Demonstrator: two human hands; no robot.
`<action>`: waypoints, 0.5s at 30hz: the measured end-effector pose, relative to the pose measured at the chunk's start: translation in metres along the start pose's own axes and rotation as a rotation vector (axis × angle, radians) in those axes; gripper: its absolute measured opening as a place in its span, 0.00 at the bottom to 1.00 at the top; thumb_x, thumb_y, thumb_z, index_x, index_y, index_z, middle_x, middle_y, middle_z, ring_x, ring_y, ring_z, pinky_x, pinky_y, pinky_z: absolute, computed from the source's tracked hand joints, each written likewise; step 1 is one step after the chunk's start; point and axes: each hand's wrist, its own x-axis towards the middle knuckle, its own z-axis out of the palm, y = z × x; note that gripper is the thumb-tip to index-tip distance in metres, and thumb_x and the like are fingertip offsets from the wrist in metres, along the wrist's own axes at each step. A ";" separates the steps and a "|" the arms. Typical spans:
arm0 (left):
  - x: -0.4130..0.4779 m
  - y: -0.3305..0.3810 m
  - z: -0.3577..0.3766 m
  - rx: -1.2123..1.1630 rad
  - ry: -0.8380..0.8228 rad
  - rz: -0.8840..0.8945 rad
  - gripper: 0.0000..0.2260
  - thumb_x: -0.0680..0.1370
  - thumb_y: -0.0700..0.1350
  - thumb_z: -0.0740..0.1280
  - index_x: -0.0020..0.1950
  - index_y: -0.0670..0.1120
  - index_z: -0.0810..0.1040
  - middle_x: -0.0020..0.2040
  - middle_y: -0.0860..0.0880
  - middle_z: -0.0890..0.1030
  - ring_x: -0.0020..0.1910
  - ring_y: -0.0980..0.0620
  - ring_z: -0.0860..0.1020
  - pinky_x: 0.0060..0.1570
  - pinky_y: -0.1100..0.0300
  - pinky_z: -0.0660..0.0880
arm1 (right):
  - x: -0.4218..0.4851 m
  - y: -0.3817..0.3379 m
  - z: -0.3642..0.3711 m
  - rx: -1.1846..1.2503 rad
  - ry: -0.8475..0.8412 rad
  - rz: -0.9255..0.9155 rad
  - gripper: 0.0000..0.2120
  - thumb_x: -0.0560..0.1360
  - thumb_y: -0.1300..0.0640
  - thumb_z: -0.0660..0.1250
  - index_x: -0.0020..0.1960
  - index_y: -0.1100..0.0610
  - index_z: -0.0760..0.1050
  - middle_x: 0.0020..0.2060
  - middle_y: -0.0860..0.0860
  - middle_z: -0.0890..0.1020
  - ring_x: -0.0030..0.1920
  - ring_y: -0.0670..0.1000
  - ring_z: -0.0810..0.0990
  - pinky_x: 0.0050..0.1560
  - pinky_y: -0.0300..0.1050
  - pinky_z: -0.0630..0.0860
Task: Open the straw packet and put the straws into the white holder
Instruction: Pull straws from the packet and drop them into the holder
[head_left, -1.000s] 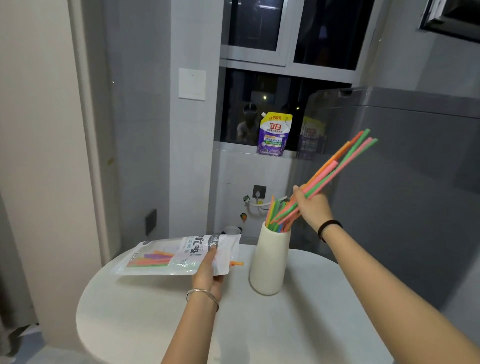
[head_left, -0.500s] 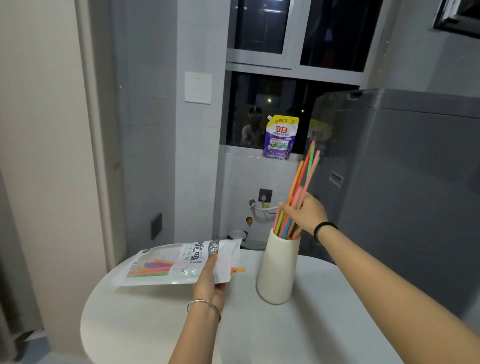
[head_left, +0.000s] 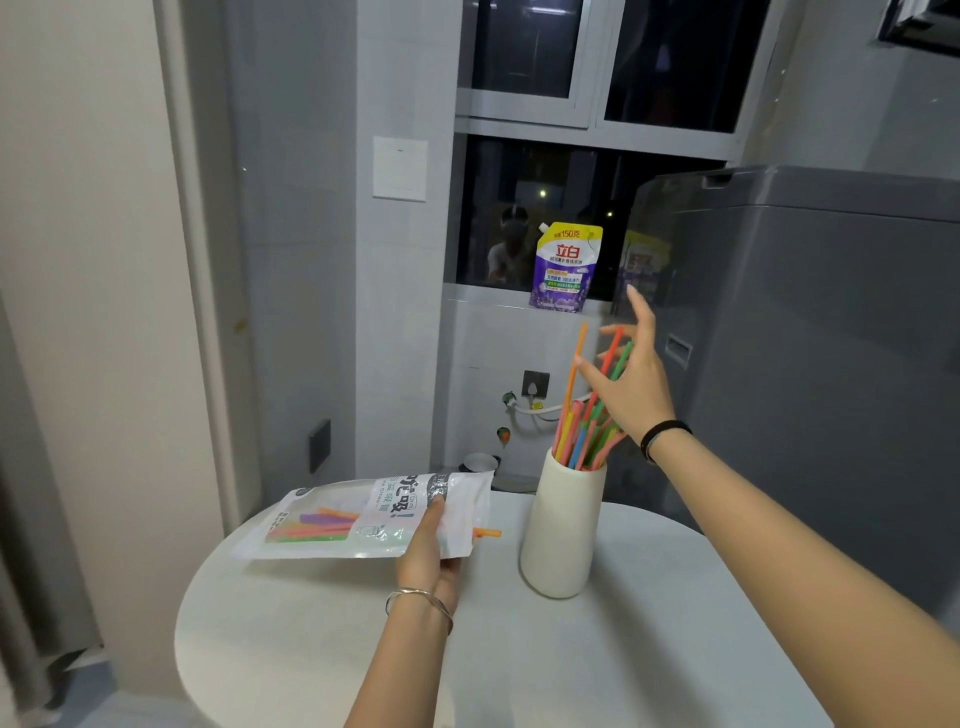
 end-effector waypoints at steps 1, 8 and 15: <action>0.000 0.000 0.000 0.000 0.001 0.001 0.21 0.79 0.42 0.65 0.72 0.39 0.69 0.70 0.41 0.74 0.69 0.35 0.71 0.32 0.60 0.81 | 0.003 -0.003 -0.002 -0.006 0.003 -0.022 0.42 0.71 0.55 0.71 0.75 0.42 0.47 0.66 0.53 0.72 0.58 0.52 0.77 0.52 0.48 0.77; 0.000 0.000 0.000 -0.004 0.002 0.005 0.21 0.79 0.41 0.66 0.72 0.40 0.69 0.70 0.42 0.75 0.69 0.36 0.71 0.34 0.58 0.81 | 0.007 -0.007 0.001 -0.476 -0.385 -0.188 0.28 0.78 0.45 0.56 0.75 0.44 0.51 0.75 0.50 0.61 0.71 0.54 0.68 0.62 0.55 0.72; -0.004 0.003 -0.002 0.022 -0.010 -0.003 0.22 0.79 0.42 0.66 0.72 0.40 0.69 0.70 0.42 0.75 0.69 0.38 0.72 0.46 0.57 0.80 | -0.019 0.012 -0.002 -0.866 -0.771 -0.092 0.31 0.77 0.38 0.54 0.74 0.53 0.60 0.75 0.51 0.61 0.73 0.54 0.62 0.71 0.52 0.58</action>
